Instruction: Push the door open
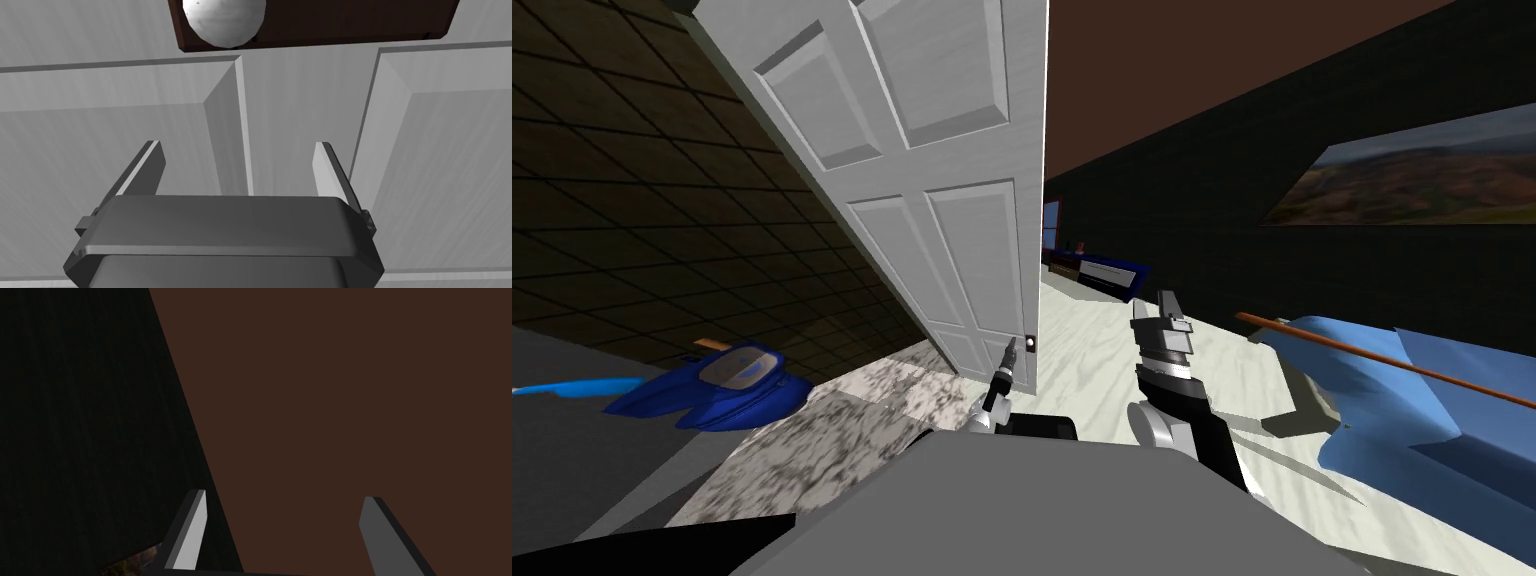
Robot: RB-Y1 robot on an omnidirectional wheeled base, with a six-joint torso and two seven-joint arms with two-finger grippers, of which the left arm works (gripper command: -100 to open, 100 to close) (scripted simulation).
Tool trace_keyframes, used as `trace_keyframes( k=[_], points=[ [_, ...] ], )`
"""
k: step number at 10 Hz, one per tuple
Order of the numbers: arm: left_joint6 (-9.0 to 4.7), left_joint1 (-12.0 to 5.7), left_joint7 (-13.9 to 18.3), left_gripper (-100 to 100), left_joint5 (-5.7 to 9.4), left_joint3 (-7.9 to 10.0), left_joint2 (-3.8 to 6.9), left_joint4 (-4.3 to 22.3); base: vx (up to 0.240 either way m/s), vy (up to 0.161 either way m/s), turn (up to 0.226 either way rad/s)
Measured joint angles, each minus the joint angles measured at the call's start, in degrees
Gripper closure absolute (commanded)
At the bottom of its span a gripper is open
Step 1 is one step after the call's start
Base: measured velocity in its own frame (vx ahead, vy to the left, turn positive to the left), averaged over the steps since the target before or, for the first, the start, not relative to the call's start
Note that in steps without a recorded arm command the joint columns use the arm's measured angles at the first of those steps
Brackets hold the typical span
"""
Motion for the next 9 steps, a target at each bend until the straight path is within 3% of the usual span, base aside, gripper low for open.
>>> trace_keyframes(
  k=[3, 5, 6, 7, 9],
  points=[
    [0.48, -0.05, 2.42, -100, -2.2, -3.02, 1.02, -0.37, -0.002, 0.031, 0.358],
    [0.15, -1.18, 4.58, -100, -3.76, -5.17, 1.22, 0.96, -0.024, 0.006, 0.321],
    [-0.81, -2.24, 5.63, -100, -4.55, -6.23, 0.6, 3.29, -0.023, -0.008, 0.112],
    [-0.88, -2.39, 6.08, -100, -4.9, -6.7, 0.47, 3.26, -0.01, -0.007, -0.016],
    [0.71, -1.34, 6.42, -100, -5.57, -7.62, 0.82, 0.55, -0.022, -0.014, 0.236]
  ],
)
